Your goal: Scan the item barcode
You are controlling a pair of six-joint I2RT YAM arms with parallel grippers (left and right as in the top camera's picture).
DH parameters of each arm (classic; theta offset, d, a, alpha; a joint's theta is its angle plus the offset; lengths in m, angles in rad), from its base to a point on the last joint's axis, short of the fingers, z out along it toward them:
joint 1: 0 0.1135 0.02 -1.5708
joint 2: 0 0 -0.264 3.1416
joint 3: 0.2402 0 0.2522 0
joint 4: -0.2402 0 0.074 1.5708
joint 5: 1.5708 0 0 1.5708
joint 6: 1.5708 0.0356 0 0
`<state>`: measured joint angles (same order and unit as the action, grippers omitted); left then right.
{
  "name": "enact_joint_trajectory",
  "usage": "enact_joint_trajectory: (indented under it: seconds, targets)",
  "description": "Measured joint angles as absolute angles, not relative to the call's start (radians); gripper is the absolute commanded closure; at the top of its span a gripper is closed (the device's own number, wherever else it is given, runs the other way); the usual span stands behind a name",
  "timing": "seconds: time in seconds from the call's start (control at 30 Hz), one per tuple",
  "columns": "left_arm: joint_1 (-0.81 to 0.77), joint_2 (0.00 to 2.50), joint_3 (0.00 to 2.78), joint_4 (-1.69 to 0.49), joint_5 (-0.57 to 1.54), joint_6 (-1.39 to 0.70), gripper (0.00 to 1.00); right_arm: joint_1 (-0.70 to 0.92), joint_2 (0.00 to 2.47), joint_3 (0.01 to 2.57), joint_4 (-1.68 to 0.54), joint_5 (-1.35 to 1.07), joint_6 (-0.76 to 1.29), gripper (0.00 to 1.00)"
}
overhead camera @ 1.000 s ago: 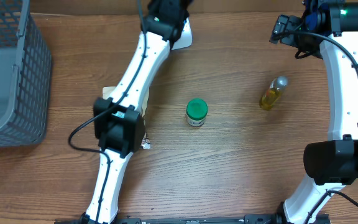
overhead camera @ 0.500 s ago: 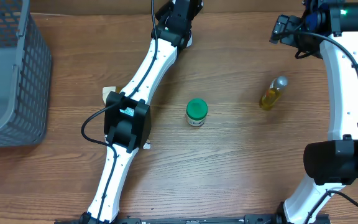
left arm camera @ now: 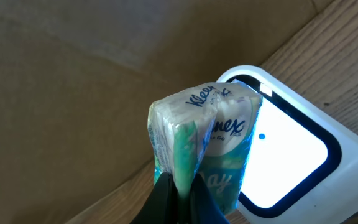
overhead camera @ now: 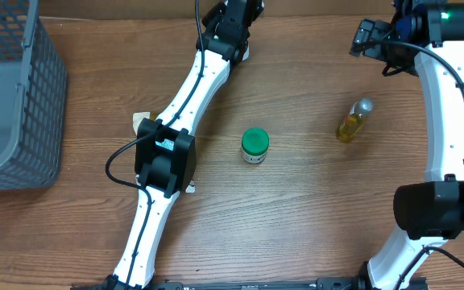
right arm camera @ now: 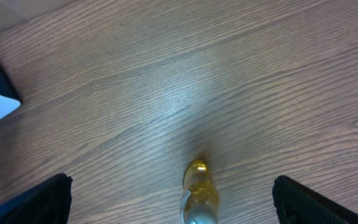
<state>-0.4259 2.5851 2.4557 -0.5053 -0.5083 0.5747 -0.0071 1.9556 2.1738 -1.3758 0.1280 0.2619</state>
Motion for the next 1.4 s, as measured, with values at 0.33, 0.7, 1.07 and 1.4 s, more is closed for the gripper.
enact_joint_trajectory:
  seconds: [0.33,0.7,1.07,1.4]
  targets:
    - [-0.426,2.574,2.456,-0.558,-0.509,0.444,0.96,-0.007,1.956,2.174,-1.376,0.128,0.262,0.00]
    - [-0.425,2.223,2.456,-0.878,-0.266,-0.039,0.96,-0.007,1.956,2.174,-1.376,0.128,0.262,0.00]
    - [-0.424,2.127,2.478,-1.332,0.125,-0.272,0.96,-0.007,1.956,2.174,-1.376,0.128,0.261,0.00]
    - [-0.477,2.185,2.465,-1.390,0.313,-0.299,0.96,-0.007,1.956,2.174,-1.377,0.128,0.262,0.00]
